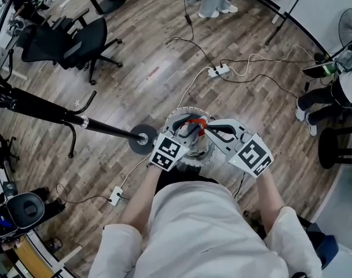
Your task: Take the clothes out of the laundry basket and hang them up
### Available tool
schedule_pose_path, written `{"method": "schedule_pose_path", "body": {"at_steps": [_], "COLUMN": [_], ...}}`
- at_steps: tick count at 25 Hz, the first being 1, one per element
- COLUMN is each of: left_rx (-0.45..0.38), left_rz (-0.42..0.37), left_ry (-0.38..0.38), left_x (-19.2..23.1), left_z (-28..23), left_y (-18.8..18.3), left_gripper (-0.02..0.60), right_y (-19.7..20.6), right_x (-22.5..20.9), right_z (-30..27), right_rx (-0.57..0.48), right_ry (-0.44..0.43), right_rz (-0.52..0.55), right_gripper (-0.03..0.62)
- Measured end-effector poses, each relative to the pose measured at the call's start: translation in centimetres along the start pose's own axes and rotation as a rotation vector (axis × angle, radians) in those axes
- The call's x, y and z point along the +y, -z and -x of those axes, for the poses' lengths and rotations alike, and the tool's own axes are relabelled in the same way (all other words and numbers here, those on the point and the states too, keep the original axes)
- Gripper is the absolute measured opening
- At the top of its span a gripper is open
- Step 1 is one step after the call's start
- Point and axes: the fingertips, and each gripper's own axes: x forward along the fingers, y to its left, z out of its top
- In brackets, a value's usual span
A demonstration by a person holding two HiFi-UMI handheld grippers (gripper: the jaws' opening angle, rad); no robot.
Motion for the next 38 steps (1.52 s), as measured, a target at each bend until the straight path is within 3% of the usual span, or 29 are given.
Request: {"method": "schedule_pose_path", "body": {"at_steps": [7, 12, 23, 27, 34, 38], "left_rx": [0.004, 0.008, -0.021, -0.026, -0.039, -0.085], "left_rz": [0.009, -0.018, -0.006, -0.042, -0.117, -0.072], "left_ry": [0.057, 0.025, -0.156, -0.284, -0.483, -0.527], "left_x": [-1.4, -1.3, 2.0, 3.4, 5.7, 6.4], "left_z": [-0.7, -0.1, 4.6, 7.4, 13.6, 17.3], "left_y": [-0.1, -0.5, -1.7, -2.1, -3.8, -4.8], "left_gripper": [0.130, 0.060, 0.038, 0.037, 0.037, 0.037], "right_y": [0.1, -0.2, -0.3, -0.8, -4.7, -7.4], "right_x": [0.7, 0.5, -1.0, -0.8, 0.9, 1.9], "right_z": [1.3, 1.8, 1.9, 1.0, -0.6, -2.0], "right_rx": [0.002, -0.020, -0.047, -0.044, -0.084, -0.124], "right_ry": [-0.023, -0.020, 0.017, 0.039, 0.025, 0.015], "right_rz": [0.026, 0.013, -0.029, -0.014, 0.046, 0.065], "right_gripper": [0.012, 0.014, 0.014, 0.014, 0.014, 0.014]}}
